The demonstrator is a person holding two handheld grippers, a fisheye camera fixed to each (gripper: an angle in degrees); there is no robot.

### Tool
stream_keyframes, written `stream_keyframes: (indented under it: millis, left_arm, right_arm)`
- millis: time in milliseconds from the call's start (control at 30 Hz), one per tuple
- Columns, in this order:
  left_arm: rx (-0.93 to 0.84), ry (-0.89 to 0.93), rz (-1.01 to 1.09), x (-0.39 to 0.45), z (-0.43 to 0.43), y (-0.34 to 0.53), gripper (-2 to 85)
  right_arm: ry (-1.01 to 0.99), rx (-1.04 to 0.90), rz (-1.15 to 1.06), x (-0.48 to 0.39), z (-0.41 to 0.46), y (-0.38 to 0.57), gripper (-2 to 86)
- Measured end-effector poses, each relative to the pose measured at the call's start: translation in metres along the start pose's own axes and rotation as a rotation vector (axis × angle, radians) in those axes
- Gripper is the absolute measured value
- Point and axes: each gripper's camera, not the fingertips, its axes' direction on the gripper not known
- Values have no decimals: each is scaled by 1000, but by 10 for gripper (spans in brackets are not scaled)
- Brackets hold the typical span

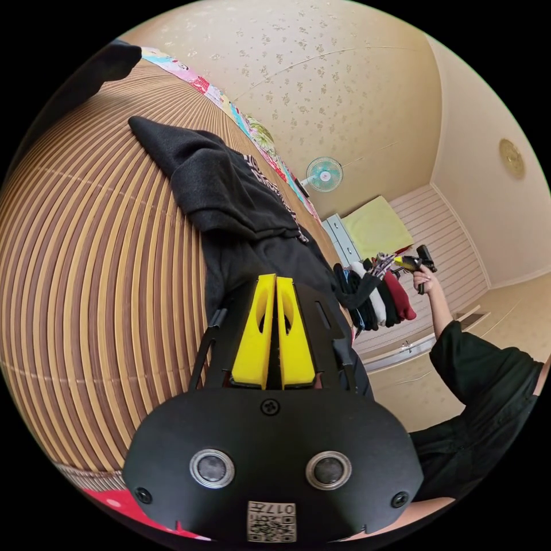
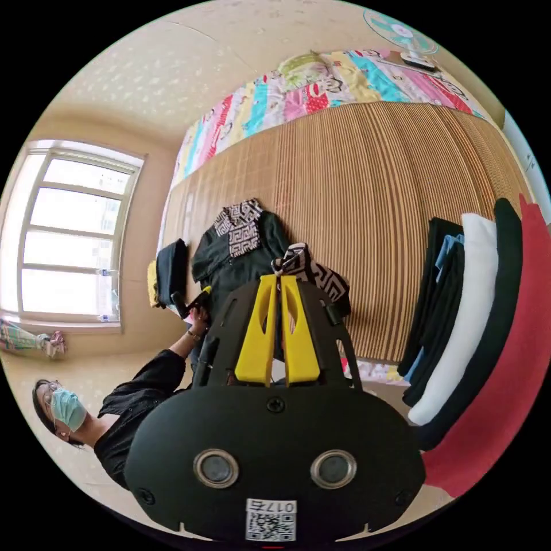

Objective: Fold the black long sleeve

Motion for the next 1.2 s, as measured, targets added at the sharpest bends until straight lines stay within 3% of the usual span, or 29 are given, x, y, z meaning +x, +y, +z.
stream_keyframes:
  millis: [100,200,267,367,433,500,600,667,800,900,967,1067,1200]
  left_arm:
    - [-2,8,-2,1,0,0,-10]
    - [-2,12,-2,3,1,0,-10]
    - [-2,16,0,5,1,0,-10]
    - [-1,16,4,8,3,-1,-10]
    - [-1,12,7,11,4,-1,-10]
    - [-2,13,8,13,6,-1,-10]
    - [-2,9,11,19,9,-2,-10]
    - [-1,5,14,23,11,-2,-10]
    - [-2,3,13,30,16,-3,-10]
    - [-2,3,11,36,20,-4,-10]
    - [-3,6,8,42,23,-5,-10]
    - [-5,12,6,49,29,-6,-10]
    - [-5,13,12,59,37,-7,-10]
  right_arm:
    - [-177,278,-59,-21,-76,-13,12]
    - [141,361,202,15,-110,-22,12]
    - [476,247,440,76,-100,-27,13]
    - [668,-8,500,141,-69,-21,13]
    - [689,-57,494,165,-67,-9,13]
    - [636,-152,454,184,-67,-4,13]
    - [385,-226,275,186,-83,-8,13]
    - [100,-78,121,163,-122,-20,13]
    - [-153,125,-117,87,-147,-46,17]
    - [-266,158,-376,1,-96,-61,28]
    - [-471,72,-574,-49,-23,-62,45]
    - [-615,-108,-602,-55,64,-64,74]
    - [-532,-82,-499,-4,103,-44,82]
